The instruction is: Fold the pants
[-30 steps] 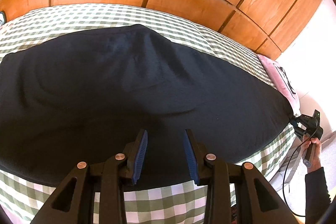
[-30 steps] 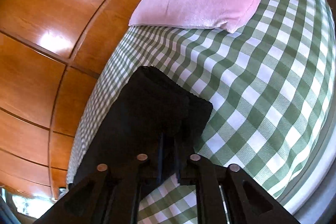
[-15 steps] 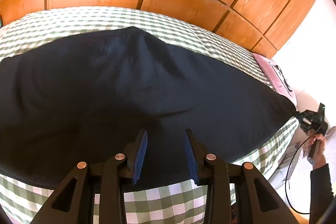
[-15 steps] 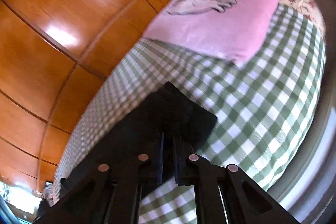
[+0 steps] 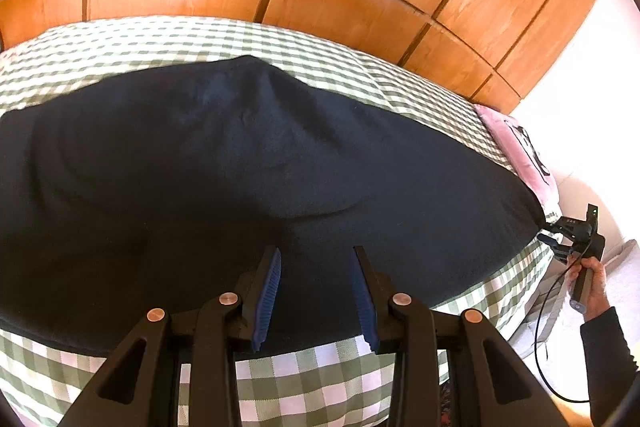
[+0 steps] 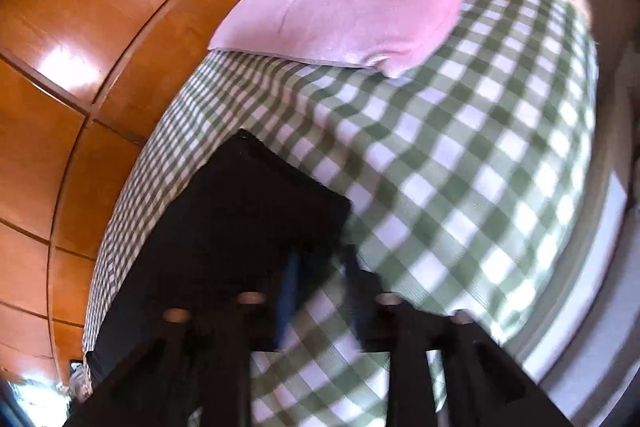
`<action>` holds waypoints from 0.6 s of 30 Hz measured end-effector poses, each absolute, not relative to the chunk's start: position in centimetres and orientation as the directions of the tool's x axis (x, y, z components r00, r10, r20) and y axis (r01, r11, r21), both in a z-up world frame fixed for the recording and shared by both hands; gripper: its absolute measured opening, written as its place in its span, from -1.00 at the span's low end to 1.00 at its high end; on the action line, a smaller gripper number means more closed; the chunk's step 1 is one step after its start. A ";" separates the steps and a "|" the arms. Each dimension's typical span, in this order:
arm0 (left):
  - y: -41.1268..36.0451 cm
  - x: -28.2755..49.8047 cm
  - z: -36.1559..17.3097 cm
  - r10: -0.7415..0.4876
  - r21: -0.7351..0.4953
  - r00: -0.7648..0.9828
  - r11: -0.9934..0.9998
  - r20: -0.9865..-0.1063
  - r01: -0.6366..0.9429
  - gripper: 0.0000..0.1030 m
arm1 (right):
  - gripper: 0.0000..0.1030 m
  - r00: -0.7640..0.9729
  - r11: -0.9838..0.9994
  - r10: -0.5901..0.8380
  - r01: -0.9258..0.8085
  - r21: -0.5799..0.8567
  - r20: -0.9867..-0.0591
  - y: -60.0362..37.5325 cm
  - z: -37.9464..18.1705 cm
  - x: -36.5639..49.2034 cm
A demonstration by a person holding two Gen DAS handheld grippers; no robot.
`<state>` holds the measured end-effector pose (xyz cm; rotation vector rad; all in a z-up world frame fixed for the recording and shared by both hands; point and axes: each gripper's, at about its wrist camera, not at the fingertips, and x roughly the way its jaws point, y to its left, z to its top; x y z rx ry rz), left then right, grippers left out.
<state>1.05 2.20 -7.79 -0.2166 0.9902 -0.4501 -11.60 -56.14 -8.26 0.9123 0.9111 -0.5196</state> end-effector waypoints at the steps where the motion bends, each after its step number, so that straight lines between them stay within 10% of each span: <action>1: 2.0 0.9 -7.6 -0.464 -0.368 0.465 0.885 -0.754 0.285 -0.31 | -0.33 0.528 0.535 -0.024 0.724 0.435 -0.849 -56.0 -8.1 -11.8; 18: -3.0 -1.0 -9.3 -0.485 -0.325 0.392 0.853 -0.782 0.408 -0.31 | -0.30 0.402 0.862 0.415 0.115 0.494 -0.816 -31.5 -5.8 -2.7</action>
